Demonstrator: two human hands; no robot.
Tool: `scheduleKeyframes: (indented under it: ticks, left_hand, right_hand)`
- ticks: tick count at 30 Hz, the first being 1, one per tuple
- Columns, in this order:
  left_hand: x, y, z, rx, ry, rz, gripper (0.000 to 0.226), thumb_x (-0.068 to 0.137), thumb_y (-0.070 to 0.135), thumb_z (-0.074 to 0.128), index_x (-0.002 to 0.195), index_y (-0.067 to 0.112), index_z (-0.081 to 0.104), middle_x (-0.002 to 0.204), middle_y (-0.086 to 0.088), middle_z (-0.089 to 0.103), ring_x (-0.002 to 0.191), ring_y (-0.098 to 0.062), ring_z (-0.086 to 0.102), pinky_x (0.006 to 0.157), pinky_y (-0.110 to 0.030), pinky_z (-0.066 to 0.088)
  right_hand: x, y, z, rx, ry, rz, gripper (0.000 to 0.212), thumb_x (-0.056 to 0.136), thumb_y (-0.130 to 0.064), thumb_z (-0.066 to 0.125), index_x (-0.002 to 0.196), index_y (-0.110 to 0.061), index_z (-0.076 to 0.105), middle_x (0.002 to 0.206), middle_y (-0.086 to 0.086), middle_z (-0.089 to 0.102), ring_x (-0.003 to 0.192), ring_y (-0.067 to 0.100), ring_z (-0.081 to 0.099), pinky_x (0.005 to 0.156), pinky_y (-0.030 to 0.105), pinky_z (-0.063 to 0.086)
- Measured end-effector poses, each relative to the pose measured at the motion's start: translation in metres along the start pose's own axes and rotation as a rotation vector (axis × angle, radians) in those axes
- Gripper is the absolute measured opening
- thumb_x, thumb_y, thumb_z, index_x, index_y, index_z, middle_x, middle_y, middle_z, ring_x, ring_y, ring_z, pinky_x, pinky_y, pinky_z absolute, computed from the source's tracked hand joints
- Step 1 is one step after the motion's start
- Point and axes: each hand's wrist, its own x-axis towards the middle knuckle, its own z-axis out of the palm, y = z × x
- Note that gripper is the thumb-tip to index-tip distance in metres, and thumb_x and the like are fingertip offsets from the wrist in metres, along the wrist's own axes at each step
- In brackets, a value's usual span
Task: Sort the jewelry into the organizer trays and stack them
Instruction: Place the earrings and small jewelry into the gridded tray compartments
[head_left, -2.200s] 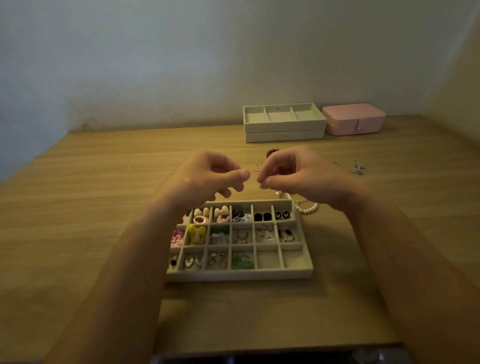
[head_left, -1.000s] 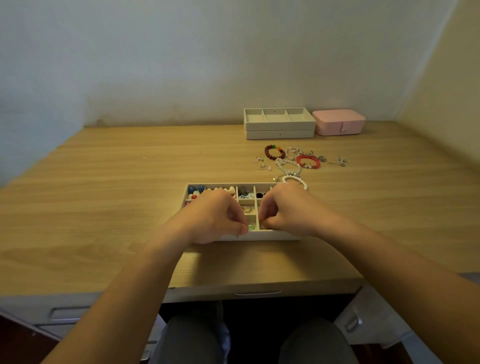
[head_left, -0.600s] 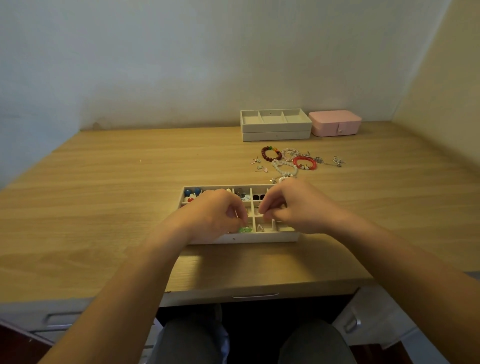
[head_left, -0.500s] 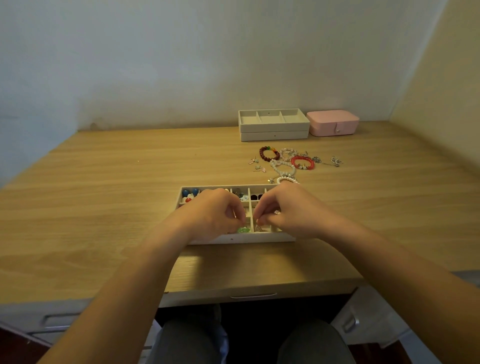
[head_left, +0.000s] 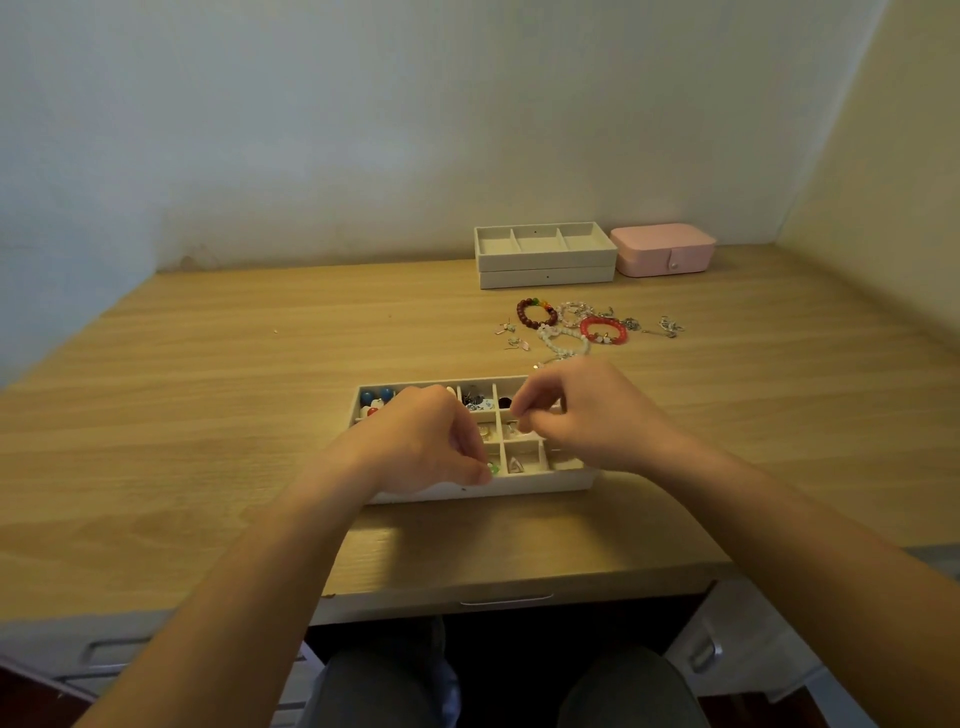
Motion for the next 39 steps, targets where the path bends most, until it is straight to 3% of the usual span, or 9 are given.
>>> scheduleKeyframes:
  ticks: [5,7,10,13,16,19,23,31,39]
  left_hand:
    - [0.000,0.003,-0.005,0.011,-0.095,0.020,0.006,0.082,0.032,0.080,0.080,0.026,0.079,0.073,0.012,0.071,0.063,0.002,0.061,0.059,-0.016,0.045]
    - [0.004,0.003,-0.013,-0.045,-0.118,0.025,0.011,0.087,0.032,0.075,0.088,0.022,0.078,0.078,0.008,0.075,0.069,0.000,0.067,0.068,-0.022,0.054]
    - [0.022,-0.002,-0.024,-0.004,0.052,-0.008,0.006,0.092,0.032,0.069,0.096,0.027,0.069,0.093,0.011,0.071,0.084,-0.006,0.065,0.074,-0.022,0.051]
    - [0.046,-0.013,-0.027,0.152,0.166,-0.083,0.028,0.094,0.033,0.066,0.122,0.030,0.062,0.115,0.010,0.062,0.097,-0.009,0.058,0.088,-0.028,0.052]
    - [0.065,-0.024,-0.027,0.195,0.094,-0.093,0.031,0.095,0.033,0.065,0.126,0.029,0.063,0.118,0.007,0.063,0.101,-0.011,0.059,0.091,-0.030,0.053]
    - [0.082,-0.030,-0.027,0.135,0.002,-0.063,0.016,0.095,0.028,0.066,0.109,0.028,0.073,0.105,0.009,0.070,0.089,-0.005,0.061,0.079,-0.024,0.053]
    - [0.099,-0.031,-0.031,0.114,-0.077,-0.015,0.013,0.091,0.029,0.071,0.102,0.028,0.077,0.096,0.013,0.073,0.087,-0.005,0.064,0.076,-0.022,0.053]
    - [0.126,-0.021,-0.038,0.002,-0.336,0.042,0.013,0.092,0.029,0.069,0.101,0.029,0.078,0.091,0.012,0.077,0.087,-0.007,0.071,0.080,-0.026,0.059]
    - [0.150,-0.045,-0.057,-0.303,-0.254,-0.118,0.014,0.098,0.018,0.062,0.110,0.018,0.069,0.094,-0.003,0.078,0.074,-0.016,0.073,0.069,-0.029,0.061]
  right_hand:
    - [0.013,0.017,-0.004,-0.100,0.100,0.055,0.018,0.099,-0.022,0.060,0.111,-0.026,0.072,0.101,-0.013,0.066,0.092,0.002,0.062,0.078,0.023,0.055]
    - [0.023,0.027,-0.003,-0.134,0.145,0.100,0.023,0.100,-0.019,0.058,0.119,-0.024,0.070,0.111,-0.010,0.063,0.095,0.003,0.059,0.081,0.023,0.052]
    - [0.041,0.044,-0.004,-0.136,0.180,0.170,0.032,0.099,-0.015,0.056,0.128,-0.023,0.066,0.128,-0.002,0.061,0.113,0.011,0.057,0.098,0.034,0.051]
    - [0.056,0.055,-0.007,-0.064,0.110,0.200,0.034,0.097,-0.006,0.054,0.125,-0.019,0.069,0.129,0.000,0.067,0.119,0.014,0.059,0.105,0.039,0.050]
    - [0.062,0.062,-0.008,-0.021,0.018,0.211,0.031,0.094,-0.002,0.054,0.097,-0.022,0.077,0.115,-0.003,0.072,0.108,0.011,0.064,0.097,0.035,0.053]
    - [0.072,0.069,-0.011,0.040,0.025,0.220,0.031,0.094,-0.003,0.055,0.080,-0.024,0.073,0.105,-0.007,0.070,0.077,0.008,0.065,0.068,0.024,0.053]
    - [0.096,0.076,-0.022,0.100,0.152,0.240,0.032,0.094,-0.003,0.056,0.080,-0.028,0.071,0.099,-0.007,0.069,0.097,0.013,0.066,0.085,0.034,0.057]
    - [0.121,0.075,-0.023,-0.053,-0.176,0.198,0.017,0.085,-0.024,0.080,0.101,-0.026,0.076,0.096,-0.016,0.066,0.094,0.002,0.062,0.074,0.019,0.053]
    - [0.120,0.080,-0.021,-0.145,-0.208,0.225,0.018,0.088,-0.010,0.074,0.090,-0.028,0.077,0.098,-0.012,0.070,0.098,0.006,0.065,0.084,0.030,0.060]
